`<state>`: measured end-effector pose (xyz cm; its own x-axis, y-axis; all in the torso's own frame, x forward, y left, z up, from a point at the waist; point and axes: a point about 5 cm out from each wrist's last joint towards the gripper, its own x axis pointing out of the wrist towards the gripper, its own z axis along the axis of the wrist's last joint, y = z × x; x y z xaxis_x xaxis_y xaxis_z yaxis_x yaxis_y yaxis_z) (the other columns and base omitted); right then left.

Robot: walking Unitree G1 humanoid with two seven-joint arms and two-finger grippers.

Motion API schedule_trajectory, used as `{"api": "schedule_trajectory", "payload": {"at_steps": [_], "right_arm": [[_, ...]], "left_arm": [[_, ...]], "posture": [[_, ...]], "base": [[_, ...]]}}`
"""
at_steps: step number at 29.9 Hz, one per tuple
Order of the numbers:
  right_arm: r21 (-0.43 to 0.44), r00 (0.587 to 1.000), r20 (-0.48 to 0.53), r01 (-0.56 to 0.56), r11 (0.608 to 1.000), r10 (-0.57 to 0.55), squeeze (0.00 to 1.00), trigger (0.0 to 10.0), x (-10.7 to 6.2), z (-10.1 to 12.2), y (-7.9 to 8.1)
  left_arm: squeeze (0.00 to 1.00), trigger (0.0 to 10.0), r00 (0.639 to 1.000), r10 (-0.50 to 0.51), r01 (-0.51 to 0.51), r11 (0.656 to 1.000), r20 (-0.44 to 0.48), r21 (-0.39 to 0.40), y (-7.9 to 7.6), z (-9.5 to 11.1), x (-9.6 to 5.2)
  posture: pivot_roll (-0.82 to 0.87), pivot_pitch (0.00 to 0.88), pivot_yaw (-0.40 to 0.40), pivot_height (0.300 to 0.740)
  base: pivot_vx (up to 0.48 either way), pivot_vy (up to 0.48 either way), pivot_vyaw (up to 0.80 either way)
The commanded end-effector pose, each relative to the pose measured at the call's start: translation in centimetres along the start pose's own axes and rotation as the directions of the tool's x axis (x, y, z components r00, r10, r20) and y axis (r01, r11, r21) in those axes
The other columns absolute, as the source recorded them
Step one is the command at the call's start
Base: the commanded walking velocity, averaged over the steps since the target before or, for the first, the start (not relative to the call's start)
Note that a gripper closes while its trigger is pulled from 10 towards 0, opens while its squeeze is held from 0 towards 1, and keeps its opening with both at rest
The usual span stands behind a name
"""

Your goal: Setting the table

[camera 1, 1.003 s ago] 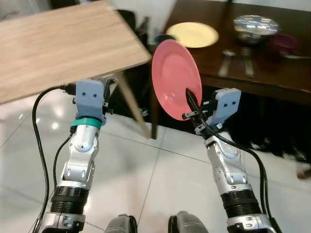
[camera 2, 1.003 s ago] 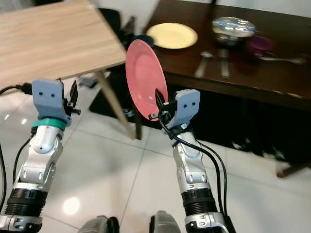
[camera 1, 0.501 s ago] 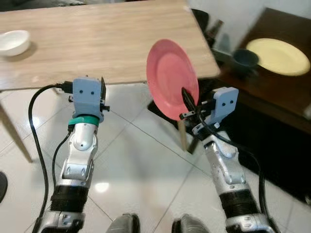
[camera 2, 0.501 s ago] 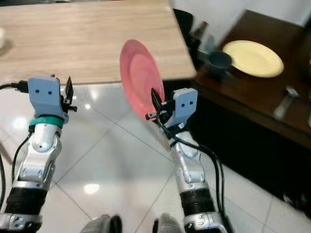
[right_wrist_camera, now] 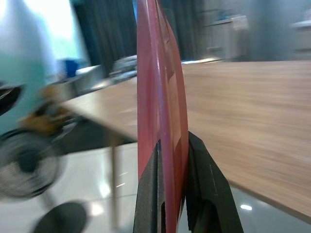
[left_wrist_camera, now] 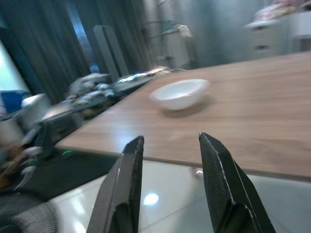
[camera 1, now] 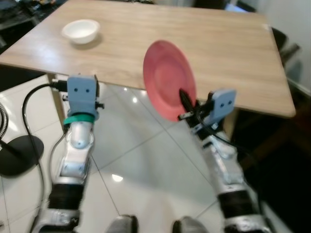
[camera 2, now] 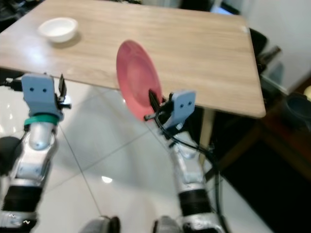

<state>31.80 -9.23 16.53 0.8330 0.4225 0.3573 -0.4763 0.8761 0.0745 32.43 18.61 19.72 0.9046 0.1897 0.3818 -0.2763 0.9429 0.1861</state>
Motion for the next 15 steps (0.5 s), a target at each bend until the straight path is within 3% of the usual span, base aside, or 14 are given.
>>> {"api": "schedule_trajectory", "payload": {"at_steps": [1, 15], "right_arm": [[0.009, 0.999, 0.000, 0.039, 0.999, -0.039, 0.00, 10.0, -0.1, 0.1, -0.6], [0.018, 0.998, 0.048, 0.044, 0.999, -0.044, 0.00, 10.0, 0.7, 1.2, -0.5]], "left_arm": [[0.00, 10.0, 1.000, 0.003, -0.003, 1.000, -0.010, 0.000, -0.3, -0.1, -0.1], [0.00, 10.0, 1.000, 0.020, -0.020, 1.000, 0.009, -0.005, -0.2, 0.5, 0.2]], "posture": [[0.00, 0.067, 0.085, 0.740], [0.00, 0.074, 0.083, 0.740]], "base": [[0.289, 0.000, 0.00], [0.292, 0.000, 0.00]]}}
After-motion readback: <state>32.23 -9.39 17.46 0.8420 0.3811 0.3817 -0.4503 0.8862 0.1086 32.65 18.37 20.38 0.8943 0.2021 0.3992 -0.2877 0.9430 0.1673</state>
